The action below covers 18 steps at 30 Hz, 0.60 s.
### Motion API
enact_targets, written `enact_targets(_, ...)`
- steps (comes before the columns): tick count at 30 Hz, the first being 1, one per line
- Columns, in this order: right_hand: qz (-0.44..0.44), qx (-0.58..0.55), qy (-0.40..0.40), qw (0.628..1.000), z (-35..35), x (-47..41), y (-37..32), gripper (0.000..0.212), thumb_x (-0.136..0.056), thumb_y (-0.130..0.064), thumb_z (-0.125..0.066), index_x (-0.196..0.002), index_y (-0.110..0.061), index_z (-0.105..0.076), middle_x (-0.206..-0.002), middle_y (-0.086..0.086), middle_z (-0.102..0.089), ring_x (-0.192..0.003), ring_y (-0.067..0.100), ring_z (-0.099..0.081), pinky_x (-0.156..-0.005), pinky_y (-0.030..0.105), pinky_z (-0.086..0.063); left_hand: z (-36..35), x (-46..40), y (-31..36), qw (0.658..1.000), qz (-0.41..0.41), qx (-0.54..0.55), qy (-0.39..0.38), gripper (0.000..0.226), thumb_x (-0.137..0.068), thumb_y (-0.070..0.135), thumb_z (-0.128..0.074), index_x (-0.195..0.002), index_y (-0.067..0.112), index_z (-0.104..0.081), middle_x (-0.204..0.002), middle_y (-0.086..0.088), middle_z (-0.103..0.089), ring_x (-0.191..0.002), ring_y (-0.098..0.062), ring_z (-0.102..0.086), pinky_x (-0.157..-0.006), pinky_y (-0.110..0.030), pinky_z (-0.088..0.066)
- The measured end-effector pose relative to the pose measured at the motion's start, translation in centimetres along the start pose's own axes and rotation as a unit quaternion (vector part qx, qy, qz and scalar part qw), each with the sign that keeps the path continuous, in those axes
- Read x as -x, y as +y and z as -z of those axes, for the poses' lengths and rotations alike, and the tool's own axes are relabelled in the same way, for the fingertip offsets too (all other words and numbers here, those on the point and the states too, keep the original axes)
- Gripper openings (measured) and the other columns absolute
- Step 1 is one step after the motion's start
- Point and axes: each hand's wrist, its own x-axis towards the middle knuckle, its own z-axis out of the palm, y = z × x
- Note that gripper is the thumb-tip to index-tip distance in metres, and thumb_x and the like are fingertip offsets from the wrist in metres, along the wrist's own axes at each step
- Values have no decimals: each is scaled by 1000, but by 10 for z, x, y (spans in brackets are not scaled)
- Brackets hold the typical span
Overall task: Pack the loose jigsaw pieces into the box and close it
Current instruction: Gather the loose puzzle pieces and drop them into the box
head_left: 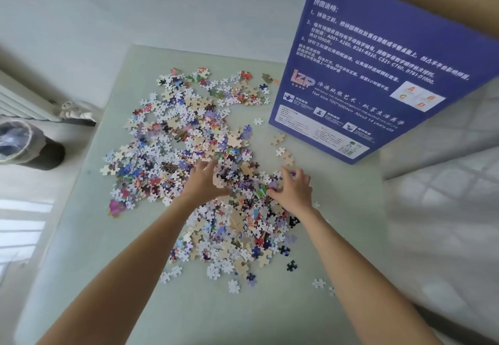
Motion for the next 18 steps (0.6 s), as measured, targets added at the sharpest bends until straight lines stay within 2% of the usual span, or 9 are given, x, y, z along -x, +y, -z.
enact_targets(3, 43, 0, -18, 999, -11, 1, -19, 83, -75, -58, -66, -142, -25, -30, -138, 8, -32, -123, 26, -32, -92, 39, -46, -16, 5, 4, 999, -16, -37, -24, 107, -63, 51, -77, -146, 30, -12, -147, -10, -18, -134, -30, -22, -106, -47, -32)
enact_targets(6, 93, 1, -56, 994, -20, 9, -39, 95, -70, -58, -70, -146, -31, -19, -136, 8, -32, -120, 24, -33, -87, 35, -48, -27, 8, 5, 998, -40, -44, -17, 104, -60, 45, -80, -143, 34, -18, -140, -10, -26, -128, -27, -29, -105, -41, -34)
enact_targets(9, 108, 2, -50, 993, -26, 14, -48, 99, -69, -50, -73, -147, -34, -14, -128, 9, -39, -113, 22, -40, -81, 32, -48, -31, 10, 4, 999, -40, -15, -1, 94, -64, 37, -80, -141, 33, -25, -135, -12, -34, -125, -24, -34, -107, -37, -32)
enact_targets(11, 103, -15, -33, 994, -26, 15, -50, 91, -71, -45, -73, -145, -29, -23, -123, 6, -46, -109, 20, -46, -82, 28, -47, -31, 11, 3, 999, -37, 7, 9, 89, -66, 34, -79, -140, 31, -30, -134, -11, -37, -124, -24, -36, -107, -36, -32)
enact_targets(14, 120, -41, -8, 992, -24, 15, -51, 66, -77, -37, -71, -134, -19, -42, -120, 4, -55, -105, 18, -55, -82, 24, -46, -28, 14, -1, 999, -41, 28, 18, 74, -70, 30, -77, -134, 28, -40, -129, -9, -44, -119, -22, -43, -105, -36, -38)
enact_targets(16, 131, -64, 10, 989, -20, 15, -50, 50, -80, -31, -70, -124, -15, -52, -117, 3, -60, -100, 18, -59, -80, 23, -46, -26, 15, -1, 998, -51, 40, 25, 57, -73, 29, -74, -125, 26, -50, -123, -7, -49, -111, -21, -49, -98, -35, -44)
enact_targets(18, 136, -81, 26, 987, -17, 16, -50, 34, -82, -23, -69, -113, -14, -59, -112, 3, -63, -96, 18, -61, -78, 23, -46, -24, 17, -1, 996, -58, 57, 31, 44, -76, 26, -72, -117, 23, -57, -115, -5, -54, -102, -19, -56, -89, -26, -47)
